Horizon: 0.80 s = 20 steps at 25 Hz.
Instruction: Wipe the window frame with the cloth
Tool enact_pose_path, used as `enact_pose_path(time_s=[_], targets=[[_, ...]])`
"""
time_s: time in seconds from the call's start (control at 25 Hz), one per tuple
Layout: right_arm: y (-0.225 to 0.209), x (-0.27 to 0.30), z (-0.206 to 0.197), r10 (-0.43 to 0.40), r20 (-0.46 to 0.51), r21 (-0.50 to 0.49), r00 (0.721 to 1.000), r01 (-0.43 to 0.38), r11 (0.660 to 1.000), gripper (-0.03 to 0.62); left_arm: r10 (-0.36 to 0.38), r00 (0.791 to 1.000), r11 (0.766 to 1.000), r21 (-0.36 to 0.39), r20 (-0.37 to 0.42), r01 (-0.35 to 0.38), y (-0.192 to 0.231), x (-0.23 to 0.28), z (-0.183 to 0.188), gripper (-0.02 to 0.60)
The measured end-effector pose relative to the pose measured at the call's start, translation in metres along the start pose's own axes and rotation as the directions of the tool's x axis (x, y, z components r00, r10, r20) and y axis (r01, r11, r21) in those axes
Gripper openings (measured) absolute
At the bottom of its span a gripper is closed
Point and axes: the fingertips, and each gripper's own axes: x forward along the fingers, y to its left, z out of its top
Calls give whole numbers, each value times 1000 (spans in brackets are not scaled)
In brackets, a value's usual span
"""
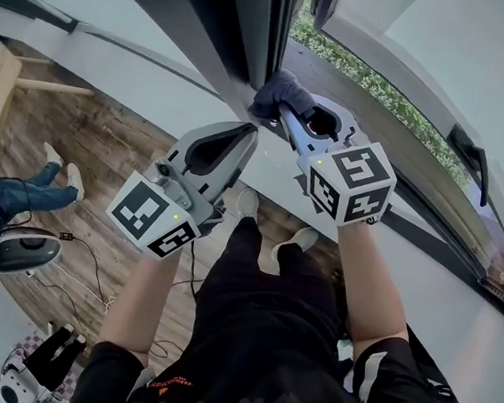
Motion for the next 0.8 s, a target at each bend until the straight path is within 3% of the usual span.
enact_pose_path(time_s=[0.32, 0.8], targets=[[-1, -17, 17, -1, 30, 14, 1000, 0, 1000, 103, -20, 1000, 1000, 21, 1, 20, -5, 1, 13, 18], [-2, -83, 92, -38, 184, 23, 982, 34, 999, 103, -107, 994, 990, 100, 31, 104, -41, 10, 67, 19]])
